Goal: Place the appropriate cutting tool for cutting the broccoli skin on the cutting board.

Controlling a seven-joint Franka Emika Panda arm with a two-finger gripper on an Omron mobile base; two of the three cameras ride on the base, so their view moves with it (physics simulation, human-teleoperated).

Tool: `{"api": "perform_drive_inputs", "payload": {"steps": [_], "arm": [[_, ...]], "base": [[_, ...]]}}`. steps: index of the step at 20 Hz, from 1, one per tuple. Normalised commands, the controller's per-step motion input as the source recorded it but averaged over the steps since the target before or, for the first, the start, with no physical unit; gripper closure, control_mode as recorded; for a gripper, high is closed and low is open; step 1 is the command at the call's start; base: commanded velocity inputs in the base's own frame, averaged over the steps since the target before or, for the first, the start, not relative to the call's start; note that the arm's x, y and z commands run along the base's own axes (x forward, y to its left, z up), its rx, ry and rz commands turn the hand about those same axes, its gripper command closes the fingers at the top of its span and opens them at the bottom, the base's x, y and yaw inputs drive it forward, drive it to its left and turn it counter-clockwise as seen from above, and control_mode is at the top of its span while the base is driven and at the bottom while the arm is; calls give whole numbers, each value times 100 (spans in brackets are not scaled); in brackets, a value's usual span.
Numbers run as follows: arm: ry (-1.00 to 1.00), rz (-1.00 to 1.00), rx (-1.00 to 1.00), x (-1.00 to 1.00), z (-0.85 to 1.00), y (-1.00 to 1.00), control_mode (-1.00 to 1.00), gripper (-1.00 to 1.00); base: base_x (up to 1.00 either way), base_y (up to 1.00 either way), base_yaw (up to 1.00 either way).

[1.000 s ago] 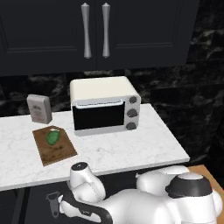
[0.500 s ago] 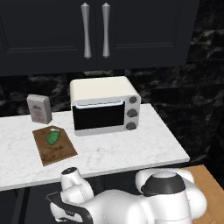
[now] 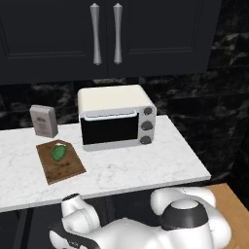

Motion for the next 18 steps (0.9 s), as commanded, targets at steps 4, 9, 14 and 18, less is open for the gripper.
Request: {"api": "perform_drive_inputs", "payload": {"steps": [4, 9, 14, 18], "arm": [[3, -7, 0, -57, 11, -25, -100, -100], [0, -5, 0, -1, 48, -34, -100, -100], [0, -2, 0, 37, 63, -12, -100, -100], [-9, 0, 0, 55, 25, 1, -100, -100]], "base": [[0, 0, 0], [0, 0, 0], [0, 0, 0], [0, 0, 0]]}}
